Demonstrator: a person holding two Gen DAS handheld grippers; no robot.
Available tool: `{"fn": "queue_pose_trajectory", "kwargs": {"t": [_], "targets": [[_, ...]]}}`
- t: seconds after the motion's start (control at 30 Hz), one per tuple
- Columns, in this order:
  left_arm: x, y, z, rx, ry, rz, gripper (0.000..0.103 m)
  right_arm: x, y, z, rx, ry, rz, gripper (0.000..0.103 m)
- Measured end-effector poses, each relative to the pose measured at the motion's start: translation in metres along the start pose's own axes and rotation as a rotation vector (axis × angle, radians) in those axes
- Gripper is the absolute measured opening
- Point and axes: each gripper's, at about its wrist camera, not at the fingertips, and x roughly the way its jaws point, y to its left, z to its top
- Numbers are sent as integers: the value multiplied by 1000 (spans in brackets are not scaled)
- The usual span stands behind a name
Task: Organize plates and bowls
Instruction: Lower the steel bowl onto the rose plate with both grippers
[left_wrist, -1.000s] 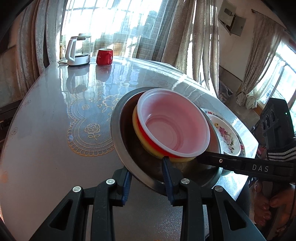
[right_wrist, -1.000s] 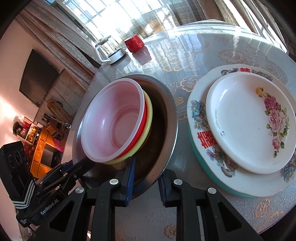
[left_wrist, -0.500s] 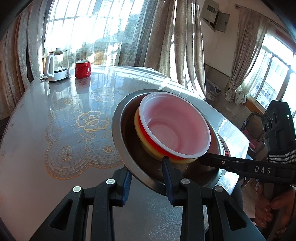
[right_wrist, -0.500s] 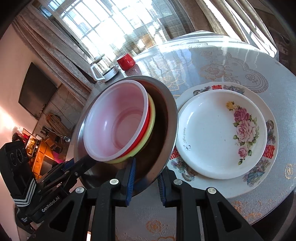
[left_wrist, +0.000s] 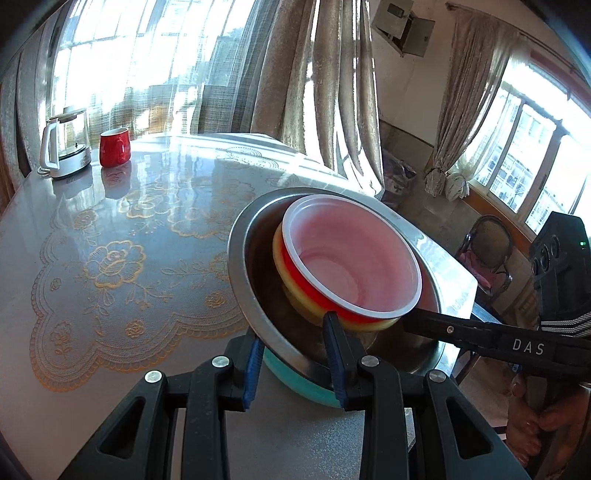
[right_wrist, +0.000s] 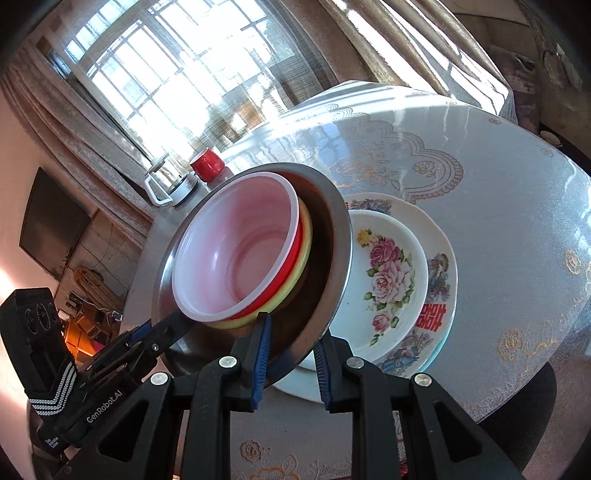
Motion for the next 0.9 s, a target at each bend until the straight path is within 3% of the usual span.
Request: {"fn": "queue_pose_trajectory", "kwargs": {"t": [0.57, 0.9], "targets": [[42, -16, -2, -10, 49, -25, 32, 2, -38, 2, 92, -4, -71, 22], [47, -13, -10, -43, 56, -32, 32, 7, -44, -1, 123, 6, -67, 25]]}}
